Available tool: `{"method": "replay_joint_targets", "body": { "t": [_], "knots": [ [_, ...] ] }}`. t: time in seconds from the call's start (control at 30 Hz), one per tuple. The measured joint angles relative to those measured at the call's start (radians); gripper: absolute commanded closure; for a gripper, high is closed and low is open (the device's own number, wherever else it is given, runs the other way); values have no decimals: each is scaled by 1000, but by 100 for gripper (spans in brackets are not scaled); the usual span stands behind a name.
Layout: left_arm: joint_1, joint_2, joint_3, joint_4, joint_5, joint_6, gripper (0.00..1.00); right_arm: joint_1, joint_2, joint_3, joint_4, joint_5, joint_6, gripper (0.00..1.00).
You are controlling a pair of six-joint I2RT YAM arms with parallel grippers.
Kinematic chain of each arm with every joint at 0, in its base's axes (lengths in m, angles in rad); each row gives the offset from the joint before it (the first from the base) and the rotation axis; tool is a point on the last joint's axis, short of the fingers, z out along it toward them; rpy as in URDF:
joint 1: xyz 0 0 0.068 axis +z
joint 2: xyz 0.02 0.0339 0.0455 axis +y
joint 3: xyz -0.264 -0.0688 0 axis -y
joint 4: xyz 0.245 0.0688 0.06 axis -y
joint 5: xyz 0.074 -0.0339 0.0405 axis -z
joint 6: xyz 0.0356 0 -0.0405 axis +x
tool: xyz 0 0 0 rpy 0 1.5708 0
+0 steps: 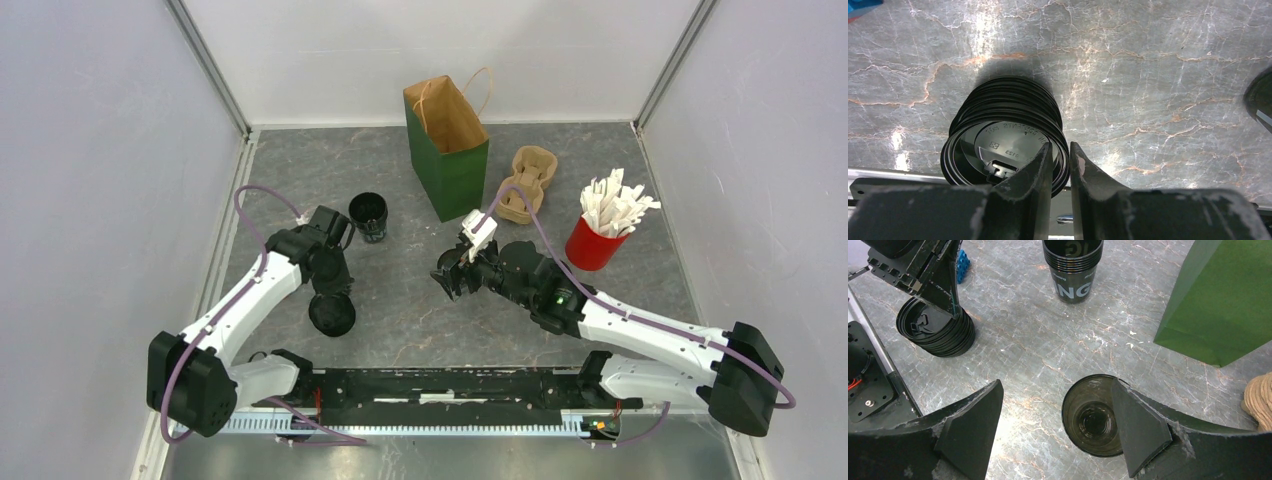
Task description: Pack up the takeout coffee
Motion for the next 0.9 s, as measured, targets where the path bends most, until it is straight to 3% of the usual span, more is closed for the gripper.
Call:
{"method": "replay_joint_targets", "body": {
  "t": [0.5, 0.9],
  "knots": [
    [0, 5, -14, 12, -6, 0, 85, 0, 0, 0, 0, 0, -1, 14],
    [0, -26, -14, 7, -7, 0, 86, 0, 0, 0, 0, 0, -1, 13]
  ]
}}
